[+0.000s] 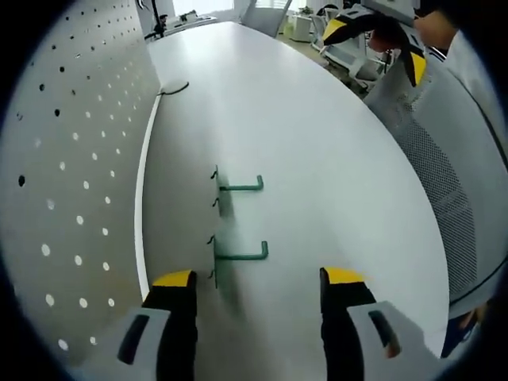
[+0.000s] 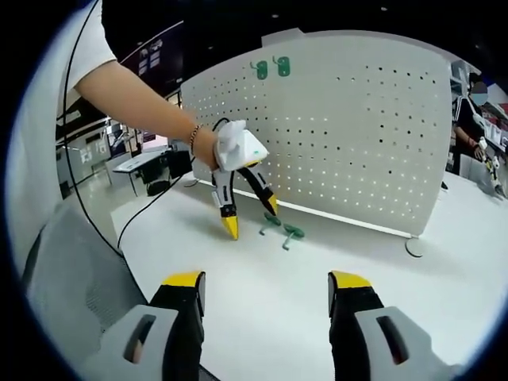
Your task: Insert the hook assembly into the mounting plate slot until the hook locks in place.
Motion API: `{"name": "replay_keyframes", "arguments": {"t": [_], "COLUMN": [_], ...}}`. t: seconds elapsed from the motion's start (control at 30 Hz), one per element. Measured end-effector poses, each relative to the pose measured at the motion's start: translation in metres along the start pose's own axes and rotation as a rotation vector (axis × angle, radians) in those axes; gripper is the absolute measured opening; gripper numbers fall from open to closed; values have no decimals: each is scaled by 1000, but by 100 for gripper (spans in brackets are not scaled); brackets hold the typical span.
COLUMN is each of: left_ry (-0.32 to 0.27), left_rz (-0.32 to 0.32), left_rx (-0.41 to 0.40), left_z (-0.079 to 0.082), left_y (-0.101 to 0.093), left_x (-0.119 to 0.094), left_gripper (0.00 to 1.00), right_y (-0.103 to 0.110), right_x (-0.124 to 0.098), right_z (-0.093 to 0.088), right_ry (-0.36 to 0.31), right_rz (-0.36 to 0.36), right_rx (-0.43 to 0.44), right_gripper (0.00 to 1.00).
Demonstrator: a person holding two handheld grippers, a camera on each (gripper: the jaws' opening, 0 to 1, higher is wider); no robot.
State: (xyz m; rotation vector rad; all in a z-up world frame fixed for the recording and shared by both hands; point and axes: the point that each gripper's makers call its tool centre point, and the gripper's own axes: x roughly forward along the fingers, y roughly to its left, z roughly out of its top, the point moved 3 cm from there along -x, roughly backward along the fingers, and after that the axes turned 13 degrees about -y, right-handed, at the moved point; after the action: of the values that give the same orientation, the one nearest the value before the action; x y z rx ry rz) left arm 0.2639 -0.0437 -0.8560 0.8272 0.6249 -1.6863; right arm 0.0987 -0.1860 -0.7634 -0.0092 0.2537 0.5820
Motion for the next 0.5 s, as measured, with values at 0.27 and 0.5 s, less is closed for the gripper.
{"name": "replay_keyframes", "arguments": {"t": [0.27, 0.5], "left_ry": [-4, -1], "left_rz": [16, 39], "left_rx": [-22, -47], "left_z": [1, 2], "left_y": [1, 6], "left_x": [0, 0], "left_gripper": [52, 42], "right_y": [0, 0], "right_x": [0, 0], "right_z": [1, 1], "right_ry": [-8, -6], "right_rz": [0, -1], "right_rx": [2, 1], "right_gripper": [60, 60]}}
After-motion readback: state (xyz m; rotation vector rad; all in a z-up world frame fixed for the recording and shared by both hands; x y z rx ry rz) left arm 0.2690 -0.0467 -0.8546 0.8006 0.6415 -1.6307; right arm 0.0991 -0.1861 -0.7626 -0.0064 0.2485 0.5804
